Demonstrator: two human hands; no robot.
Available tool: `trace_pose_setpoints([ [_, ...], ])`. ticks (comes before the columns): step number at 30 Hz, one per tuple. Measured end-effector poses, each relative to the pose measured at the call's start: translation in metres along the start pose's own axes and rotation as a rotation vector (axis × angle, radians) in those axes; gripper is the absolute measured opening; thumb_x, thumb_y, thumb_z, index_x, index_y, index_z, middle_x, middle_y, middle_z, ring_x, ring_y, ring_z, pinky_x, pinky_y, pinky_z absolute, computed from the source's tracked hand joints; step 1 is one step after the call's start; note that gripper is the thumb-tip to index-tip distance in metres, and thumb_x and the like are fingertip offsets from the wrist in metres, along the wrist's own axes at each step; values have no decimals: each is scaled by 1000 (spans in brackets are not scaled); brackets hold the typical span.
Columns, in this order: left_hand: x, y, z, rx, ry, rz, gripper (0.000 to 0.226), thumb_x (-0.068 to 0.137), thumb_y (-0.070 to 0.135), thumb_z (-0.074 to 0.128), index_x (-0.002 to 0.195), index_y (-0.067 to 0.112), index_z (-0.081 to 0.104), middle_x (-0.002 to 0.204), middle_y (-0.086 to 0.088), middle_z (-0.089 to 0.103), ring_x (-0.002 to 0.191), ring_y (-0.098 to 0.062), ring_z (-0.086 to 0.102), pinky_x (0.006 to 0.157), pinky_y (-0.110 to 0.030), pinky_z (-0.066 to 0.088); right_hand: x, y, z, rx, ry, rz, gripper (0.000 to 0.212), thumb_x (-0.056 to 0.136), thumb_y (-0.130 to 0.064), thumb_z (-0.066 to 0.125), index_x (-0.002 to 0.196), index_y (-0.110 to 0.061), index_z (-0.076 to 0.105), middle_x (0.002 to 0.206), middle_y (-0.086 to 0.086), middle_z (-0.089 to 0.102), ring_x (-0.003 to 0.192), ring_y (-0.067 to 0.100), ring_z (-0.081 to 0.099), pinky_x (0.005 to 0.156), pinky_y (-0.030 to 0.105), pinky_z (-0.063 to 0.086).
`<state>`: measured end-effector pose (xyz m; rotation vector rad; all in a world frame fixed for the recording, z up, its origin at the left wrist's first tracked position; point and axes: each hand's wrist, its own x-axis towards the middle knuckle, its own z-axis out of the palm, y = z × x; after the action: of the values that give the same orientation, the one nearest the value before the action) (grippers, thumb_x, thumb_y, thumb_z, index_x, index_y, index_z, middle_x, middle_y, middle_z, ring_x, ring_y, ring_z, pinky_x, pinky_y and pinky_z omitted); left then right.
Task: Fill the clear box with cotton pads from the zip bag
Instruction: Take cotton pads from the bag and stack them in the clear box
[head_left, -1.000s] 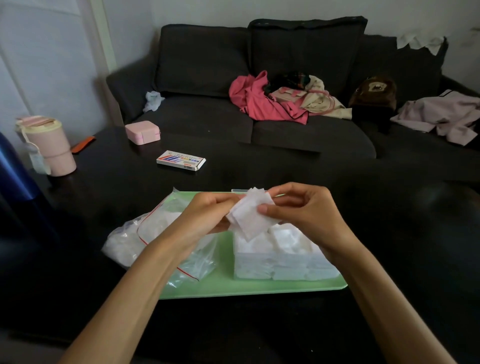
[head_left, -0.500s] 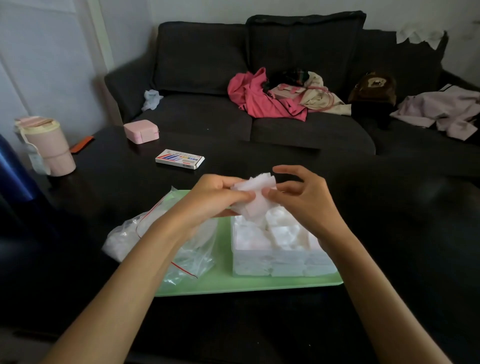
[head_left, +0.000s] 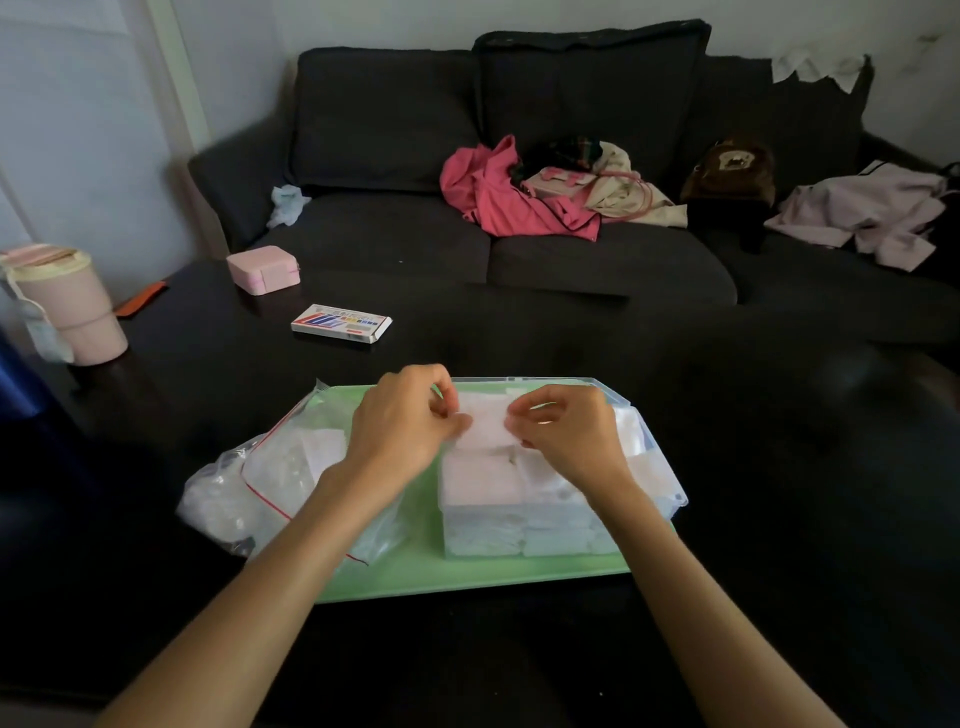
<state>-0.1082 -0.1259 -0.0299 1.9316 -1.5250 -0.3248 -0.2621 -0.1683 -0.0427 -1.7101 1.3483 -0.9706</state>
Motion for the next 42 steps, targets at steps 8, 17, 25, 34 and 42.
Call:
trace_pose_setpoints([
  [8, 1, -7, -1, 417, -13, 253, 29, 82, 47, 66, 110, 40, 67, 113, 9, 55, 105, -16, 44, 75, -27, 28, 0, 11, 5, -475, -92, -225, 30, 83, -23, 69, 112, -28, 68, 88, -9, 52, 81, 7, 49, 69, 18, 35],
  [17, 5, -9, 2, 490, -80, 213, 31, 83, 51, 61, 111, 41, 66, 107, 5, 51, 104, -19, 42, 76, -29, 28, 2, 12, 1, -605, -134, -324, 31, 88, -33, 60, 118, -38, 62, 93, -8, 47, 98, 14, 44, 84, 27, 36],
  [25, -13, -26, -24, 163, 164, 119, 14, 86, 38, 63, 94, 37, 73, 97, 8, 62, 91, -17, 52, 73, -32, 44, 0, 1, 6, -662, -226, -240, 24, 88, -24, 59, 109, -33, 66, 94, -5, 49, 107, 19, 47, 85, 29, 39],
  [34, -48, -102, -93, 27, 129, -331, 25, 77, 31, 74, 100, 31, 65, 110, 5, 67, 100, -19, 63, 91, -39, 48, -31, -65, 76, -440, -183, -381, 25, 84, -44, 61, 101, -28, 71, 93, -4, 64, 90, 14, 53, 82, 31, 45],
  [42, -57, -110, -85, 88, 112, -363, 24, 82, 33, 70, 104, 33, 62, 110, 15, 65, 97, -11, 63, 82, -32, 49, -43, -54, 127, -646, -202, -380, 37, 87, -46, 56, 92, -11, 69, 102, 6, 58, 101, 23, 47, 82, 34, 37],
])
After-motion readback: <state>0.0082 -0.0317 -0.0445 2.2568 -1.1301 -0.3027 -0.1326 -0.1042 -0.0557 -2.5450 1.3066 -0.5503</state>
